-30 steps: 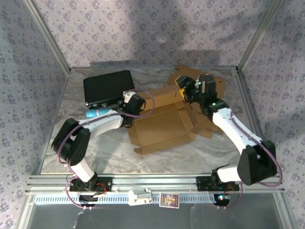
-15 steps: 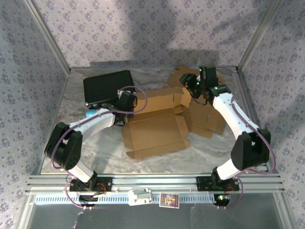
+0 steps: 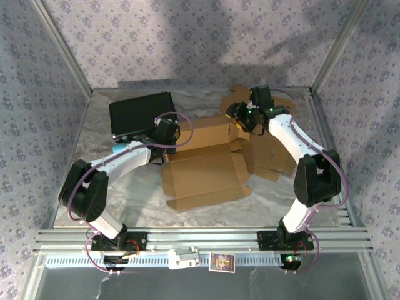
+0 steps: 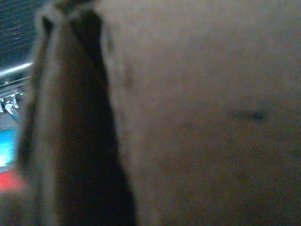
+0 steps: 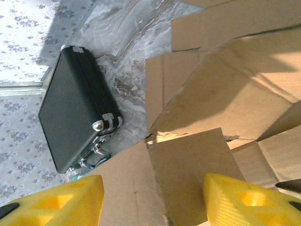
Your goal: Fold the paper box
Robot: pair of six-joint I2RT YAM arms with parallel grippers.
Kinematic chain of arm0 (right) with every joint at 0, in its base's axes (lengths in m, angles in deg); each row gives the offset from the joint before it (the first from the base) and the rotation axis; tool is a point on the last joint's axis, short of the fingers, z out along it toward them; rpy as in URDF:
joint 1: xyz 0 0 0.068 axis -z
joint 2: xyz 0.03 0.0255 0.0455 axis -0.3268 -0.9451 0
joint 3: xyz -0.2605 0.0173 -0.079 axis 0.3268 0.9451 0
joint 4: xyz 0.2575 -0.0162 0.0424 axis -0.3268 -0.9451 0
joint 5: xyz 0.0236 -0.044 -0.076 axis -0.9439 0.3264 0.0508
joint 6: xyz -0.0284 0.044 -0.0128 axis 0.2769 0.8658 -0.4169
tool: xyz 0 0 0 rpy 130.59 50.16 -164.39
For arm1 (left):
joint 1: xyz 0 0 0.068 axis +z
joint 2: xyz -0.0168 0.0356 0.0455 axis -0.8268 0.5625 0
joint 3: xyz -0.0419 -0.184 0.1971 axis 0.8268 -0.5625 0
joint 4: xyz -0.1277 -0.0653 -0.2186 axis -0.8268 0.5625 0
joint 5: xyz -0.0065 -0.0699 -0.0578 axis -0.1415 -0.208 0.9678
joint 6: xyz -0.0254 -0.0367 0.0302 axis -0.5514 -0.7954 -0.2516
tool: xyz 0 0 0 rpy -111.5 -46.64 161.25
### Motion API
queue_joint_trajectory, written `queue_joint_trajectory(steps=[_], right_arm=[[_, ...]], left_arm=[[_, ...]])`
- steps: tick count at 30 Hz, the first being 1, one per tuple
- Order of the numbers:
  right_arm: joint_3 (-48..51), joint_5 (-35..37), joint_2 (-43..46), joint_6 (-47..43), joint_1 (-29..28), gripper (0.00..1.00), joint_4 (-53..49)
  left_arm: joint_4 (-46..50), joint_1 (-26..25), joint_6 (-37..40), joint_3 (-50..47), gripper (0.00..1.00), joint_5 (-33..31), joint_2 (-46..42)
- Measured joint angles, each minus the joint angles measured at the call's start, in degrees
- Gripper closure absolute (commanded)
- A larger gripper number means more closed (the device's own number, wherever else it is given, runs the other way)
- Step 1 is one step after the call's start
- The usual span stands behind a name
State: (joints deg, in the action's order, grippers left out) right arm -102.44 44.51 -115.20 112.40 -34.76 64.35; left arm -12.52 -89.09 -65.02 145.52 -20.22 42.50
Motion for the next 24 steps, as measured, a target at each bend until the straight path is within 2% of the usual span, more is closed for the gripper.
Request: queue_joint_trajectory(steps=[11,19,24], right_arm=[[0.85,-3.43,0.61,3.69,0.26,0.45,3.02],[8.37,0.81,12.92,-0.22,6.75,0.44,0.42],[13.05,1.84,15.63,-3.02,7.39,0.44,-0.37]], left_arm=[[0.81,1.44,-0.66,1.84,1.00,2.69,1.38],[5.20,5.14,-1.44,8.46,1.00,9.94,1.75],[9.05,7.15,-2.23,13.40,1.00,15.23,3.32]])
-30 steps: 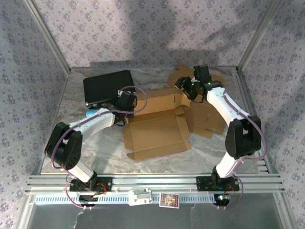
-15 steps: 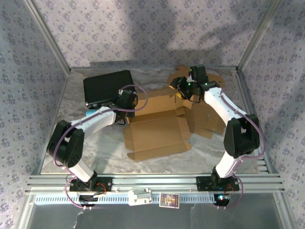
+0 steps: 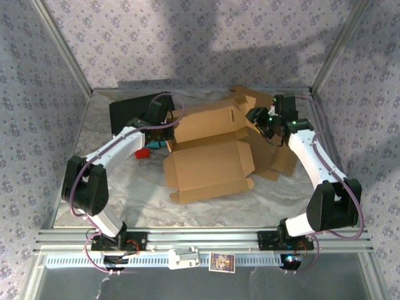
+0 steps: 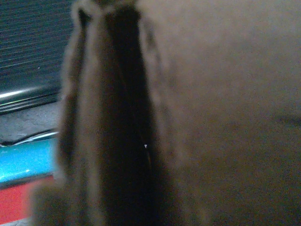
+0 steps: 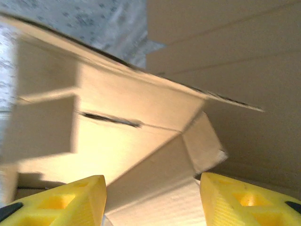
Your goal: Fold the paper box
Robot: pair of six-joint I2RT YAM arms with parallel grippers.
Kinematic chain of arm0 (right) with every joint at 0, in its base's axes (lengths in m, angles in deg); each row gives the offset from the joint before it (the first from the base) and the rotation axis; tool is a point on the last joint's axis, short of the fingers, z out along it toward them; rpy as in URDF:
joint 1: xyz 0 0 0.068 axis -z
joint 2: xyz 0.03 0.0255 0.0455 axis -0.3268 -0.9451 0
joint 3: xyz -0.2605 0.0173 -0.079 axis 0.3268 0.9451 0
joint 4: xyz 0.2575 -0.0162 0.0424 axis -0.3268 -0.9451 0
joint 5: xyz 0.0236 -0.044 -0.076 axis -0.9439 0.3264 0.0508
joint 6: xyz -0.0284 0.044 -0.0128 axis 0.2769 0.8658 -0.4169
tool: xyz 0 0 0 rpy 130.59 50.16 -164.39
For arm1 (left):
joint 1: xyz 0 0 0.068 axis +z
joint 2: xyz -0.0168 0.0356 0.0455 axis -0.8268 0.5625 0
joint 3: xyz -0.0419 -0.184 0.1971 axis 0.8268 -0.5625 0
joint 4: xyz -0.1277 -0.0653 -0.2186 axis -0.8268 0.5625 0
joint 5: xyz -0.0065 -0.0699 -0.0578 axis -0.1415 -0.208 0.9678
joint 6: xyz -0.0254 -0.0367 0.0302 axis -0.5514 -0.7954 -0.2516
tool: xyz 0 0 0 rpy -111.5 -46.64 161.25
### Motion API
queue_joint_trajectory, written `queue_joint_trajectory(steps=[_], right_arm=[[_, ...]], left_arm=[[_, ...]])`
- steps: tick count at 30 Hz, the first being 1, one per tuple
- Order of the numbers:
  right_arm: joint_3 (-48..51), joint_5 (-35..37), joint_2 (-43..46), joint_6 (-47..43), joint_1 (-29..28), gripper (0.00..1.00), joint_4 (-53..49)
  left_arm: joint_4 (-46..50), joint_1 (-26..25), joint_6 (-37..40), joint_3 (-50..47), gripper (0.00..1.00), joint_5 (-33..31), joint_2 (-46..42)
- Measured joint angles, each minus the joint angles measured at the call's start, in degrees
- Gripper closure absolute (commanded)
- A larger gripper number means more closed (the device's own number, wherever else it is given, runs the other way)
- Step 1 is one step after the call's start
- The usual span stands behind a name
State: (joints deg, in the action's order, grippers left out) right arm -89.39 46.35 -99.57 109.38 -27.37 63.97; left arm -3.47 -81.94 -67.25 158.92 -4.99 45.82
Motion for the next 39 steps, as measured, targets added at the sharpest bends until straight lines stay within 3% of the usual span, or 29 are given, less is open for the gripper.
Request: queue_joint_trajectory(steps=[8,16,26,30,39], right_arm=[[1.62,0.76,-2.19,-3.43,-0.28,0.45,-1.09],[-3.93,0.07,-8.66,-6.05,-0.66,0.60,-1.36],[-6.62,-1.44,-8.50,-5.38,-4.90,0.56,-1.46],[-12.55,-1.44,-8.04,-7.69,-3.26,0.54,-5.62],[-39.67,-4.81,-5.68,-11.30,6.36,0.49,-4.85]], left_arm=[[3.85,0.68,-0.20,3.63,1.00,4.11,0.85],[4.81,0.68,-0.39,3.91,1.00,5.95,1.97],[4.24,2.40,-3.82,4.57,1.00,10.19,3.80],[1.09,5.44,-4.76,4.79,1.00,16.72,4.09],[-8.22,12.00,-5.20,9.27,1.00,36.17,10.14]])
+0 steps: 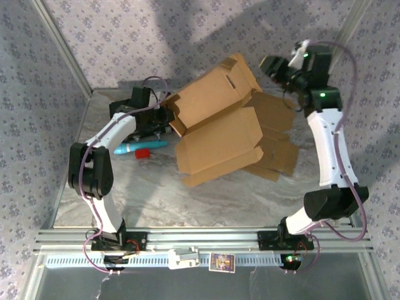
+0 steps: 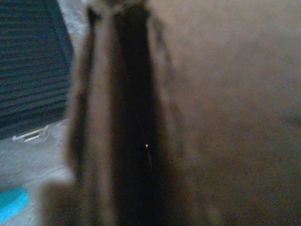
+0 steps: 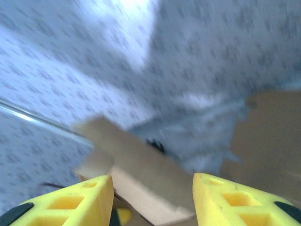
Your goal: Fold the paper box
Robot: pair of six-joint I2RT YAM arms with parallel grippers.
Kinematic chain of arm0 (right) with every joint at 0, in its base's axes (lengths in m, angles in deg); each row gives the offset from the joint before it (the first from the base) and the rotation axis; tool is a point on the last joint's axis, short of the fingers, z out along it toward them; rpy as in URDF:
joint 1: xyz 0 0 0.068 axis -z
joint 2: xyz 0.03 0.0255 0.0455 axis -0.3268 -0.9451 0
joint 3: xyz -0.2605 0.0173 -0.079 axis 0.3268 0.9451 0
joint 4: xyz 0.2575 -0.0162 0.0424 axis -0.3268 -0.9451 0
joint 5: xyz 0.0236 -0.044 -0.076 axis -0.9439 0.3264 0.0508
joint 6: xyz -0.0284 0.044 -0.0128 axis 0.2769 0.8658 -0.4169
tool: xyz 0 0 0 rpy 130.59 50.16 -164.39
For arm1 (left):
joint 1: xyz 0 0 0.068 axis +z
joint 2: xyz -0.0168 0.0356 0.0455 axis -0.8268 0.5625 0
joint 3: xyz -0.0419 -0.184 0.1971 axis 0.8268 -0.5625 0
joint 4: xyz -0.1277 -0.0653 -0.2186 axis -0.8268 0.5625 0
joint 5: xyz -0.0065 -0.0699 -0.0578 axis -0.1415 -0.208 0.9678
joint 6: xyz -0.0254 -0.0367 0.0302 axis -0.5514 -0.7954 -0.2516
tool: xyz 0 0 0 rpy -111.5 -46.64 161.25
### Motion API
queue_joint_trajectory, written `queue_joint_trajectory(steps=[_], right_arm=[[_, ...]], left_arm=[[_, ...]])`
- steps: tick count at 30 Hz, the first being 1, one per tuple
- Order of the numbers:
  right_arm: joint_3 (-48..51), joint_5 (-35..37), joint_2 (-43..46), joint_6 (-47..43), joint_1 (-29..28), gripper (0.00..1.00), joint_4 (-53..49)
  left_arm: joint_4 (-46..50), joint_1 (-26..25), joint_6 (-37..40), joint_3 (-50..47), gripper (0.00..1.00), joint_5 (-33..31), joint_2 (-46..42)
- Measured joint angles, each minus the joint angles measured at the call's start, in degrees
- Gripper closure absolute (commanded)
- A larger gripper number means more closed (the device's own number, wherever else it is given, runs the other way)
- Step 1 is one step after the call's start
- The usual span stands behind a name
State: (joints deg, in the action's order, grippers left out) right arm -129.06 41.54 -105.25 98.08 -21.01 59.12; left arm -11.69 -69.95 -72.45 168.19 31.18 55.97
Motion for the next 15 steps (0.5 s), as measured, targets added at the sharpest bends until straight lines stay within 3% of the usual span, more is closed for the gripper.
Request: queue_joint_trajectory(steps=[7,11,15], right_arm=[[-17.92,-10.54,-8.13,3.80,6.05,0.52,0.61],[-20.37,-18.03,-13.35,2.73,4.68,0.52,-1.16],[-20.37,-20.81,-16.65,-0.68,2.05,0.52,-5.86]], left_arm=[[-3.74,1.97,-1.03,7.85,1.00,12.35,8.15],[-3.54,1.79,-0.74,9.38,1.00,16.46,9.57],[-3.13,1.75,0.11,9.38,1.00,18.69,9.57]])
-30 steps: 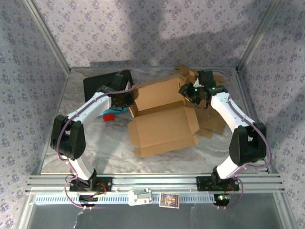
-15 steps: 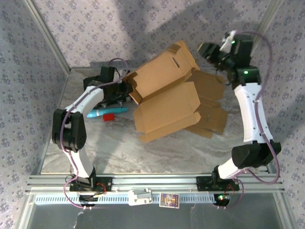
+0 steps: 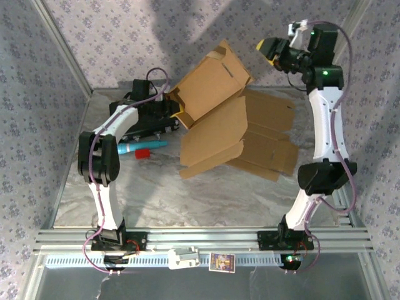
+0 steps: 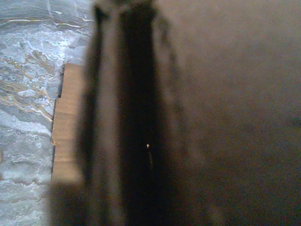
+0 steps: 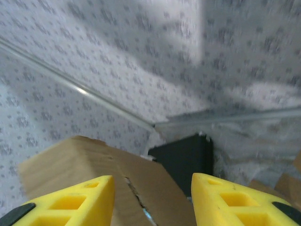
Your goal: Fold the paper box
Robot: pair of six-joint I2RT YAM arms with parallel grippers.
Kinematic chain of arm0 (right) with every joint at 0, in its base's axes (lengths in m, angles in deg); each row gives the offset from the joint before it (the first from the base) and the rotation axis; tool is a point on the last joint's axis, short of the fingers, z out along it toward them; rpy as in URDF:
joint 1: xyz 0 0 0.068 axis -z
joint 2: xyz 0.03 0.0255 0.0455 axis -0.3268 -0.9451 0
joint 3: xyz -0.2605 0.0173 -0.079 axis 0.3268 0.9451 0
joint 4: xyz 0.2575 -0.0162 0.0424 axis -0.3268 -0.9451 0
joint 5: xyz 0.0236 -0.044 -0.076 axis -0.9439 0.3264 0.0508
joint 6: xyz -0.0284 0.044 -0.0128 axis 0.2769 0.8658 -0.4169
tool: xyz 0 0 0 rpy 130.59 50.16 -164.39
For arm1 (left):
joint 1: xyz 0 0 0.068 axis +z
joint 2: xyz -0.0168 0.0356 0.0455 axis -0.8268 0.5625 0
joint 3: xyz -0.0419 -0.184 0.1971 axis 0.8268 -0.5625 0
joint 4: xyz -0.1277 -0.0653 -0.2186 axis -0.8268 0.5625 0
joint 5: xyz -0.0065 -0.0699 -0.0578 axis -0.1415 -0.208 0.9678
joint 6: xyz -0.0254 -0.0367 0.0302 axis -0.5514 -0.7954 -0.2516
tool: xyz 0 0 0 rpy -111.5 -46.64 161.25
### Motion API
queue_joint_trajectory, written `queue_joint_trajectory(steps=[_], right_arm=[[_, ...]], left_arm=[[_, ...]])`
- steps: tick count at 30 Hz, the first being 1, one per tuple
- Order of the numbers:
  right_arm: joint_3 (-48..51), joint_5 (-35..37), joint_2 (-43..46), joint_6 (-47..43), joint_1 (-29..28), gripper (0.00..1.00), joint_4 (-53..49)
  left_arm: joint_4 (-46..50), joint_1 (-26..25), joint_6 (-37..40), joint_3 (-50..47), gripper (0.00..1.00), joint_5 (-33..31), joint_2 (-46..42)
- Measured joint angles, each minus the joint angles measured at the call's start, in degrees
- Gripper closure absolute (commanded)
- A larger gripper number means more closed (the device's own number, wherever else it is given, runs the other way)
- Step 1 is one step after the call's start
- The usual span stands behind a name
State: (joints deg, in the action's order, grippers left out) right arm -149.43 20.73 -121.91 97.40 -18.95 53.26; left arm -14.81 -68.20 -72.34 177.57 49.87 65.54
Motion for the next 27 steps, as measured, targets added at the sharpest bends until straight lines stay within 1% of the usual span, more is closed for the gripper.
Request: queue_joint_trajectory(steps=[6,13,20,27], right_arm=[[-0.11,-4.70,-0.85,-2.82,-1.42,0.52,-1.31],[0.96,-7.30,-0.02,-6.75,-5.97,0.53,-1.79],[2.89,-6.80,1.81,-10.64,-7.10,0.53,-3.26],[3.19,-1.70,2.32,-15.32,-9.66,0.51,-7.08]], left_arm=[[1.84,0.00,1.07,0.04,1.00,0.98,0.00],[3.52,0.00,1.97,0.04,1.00,0.96,0.00],[4.39,-0.11,2.62,0.04,1.00,0.61,0.00],[4.94,-0.37,3.06,0.04,1.00,-0.15,0.00]])
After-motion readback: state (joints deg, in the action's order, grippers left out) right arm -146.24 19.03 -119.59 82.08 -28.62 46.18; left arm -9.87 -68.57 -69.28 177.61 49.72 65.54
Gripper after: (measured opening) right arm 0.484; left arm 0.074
